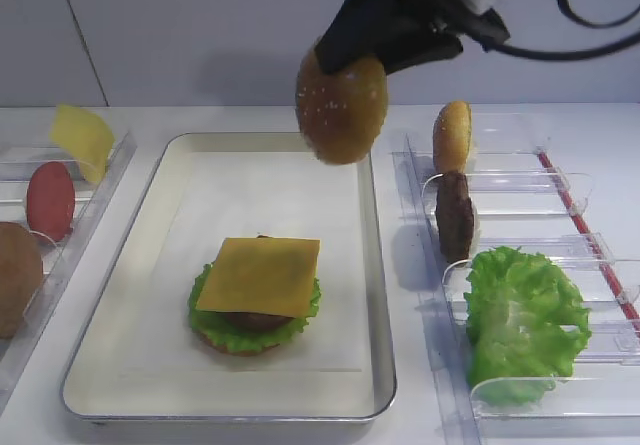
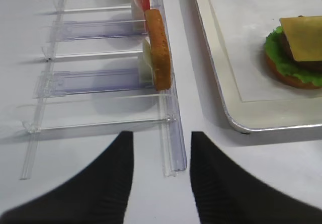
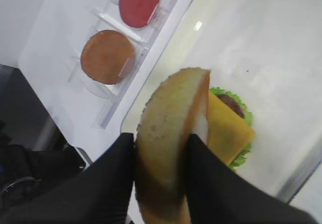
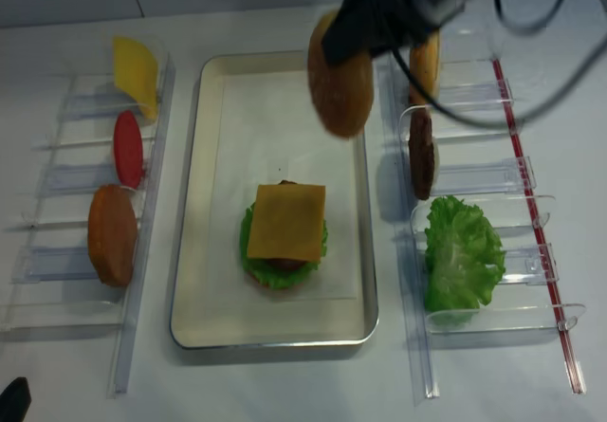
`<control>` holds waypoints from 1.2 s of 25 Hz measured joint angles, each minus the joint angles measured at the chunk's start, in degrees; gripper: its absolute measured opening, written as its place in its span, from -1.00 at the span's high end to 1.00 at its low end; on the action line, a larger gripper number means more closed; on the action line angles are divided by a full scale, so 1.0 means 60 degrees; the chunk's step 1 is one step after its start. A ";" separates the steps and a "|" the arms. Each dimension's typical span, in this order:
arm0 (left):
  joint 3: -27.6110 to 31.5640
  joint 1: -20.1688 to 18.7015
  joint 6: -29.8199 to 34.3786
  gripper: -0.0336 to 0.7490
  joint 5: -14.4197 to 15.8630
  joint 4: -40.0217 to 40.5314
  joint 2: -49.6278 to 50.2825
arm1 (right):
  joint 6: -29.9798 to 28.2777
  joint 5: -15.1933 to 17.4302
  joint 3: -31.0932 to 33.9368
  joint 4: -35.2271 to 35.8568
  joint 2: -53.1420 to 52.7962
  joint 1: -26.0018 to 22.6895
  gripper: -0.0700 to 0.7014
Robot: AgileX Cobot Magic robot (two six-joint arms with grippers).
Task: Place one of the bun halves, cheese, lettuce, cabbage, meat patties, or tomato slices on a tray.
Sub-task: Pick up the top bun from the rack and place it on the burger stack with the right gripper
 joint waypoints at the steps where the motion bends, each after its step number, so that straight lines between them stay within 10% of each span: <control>1: 0.0000 0.0000 0.0000 0.26 0.0000 0.0000 0.0000 | -0.0380 -0.0246 0.0579 0.0450 -0.0176 0.0000 0.11; 17: 0.0000 0.0000 0.0000 0.26 0.0000 0.0000 0.0000 | -0.5200 -0.1513 0.5627 0.6103 -0.1206 0.0000 0.11; 30: 0.0000 0.0000 0.0000 0.26 0.0000 0.0000 0.0000 | -0.5596 -0.1542 0.5923 0.8354 0.0304 0.0553 0.11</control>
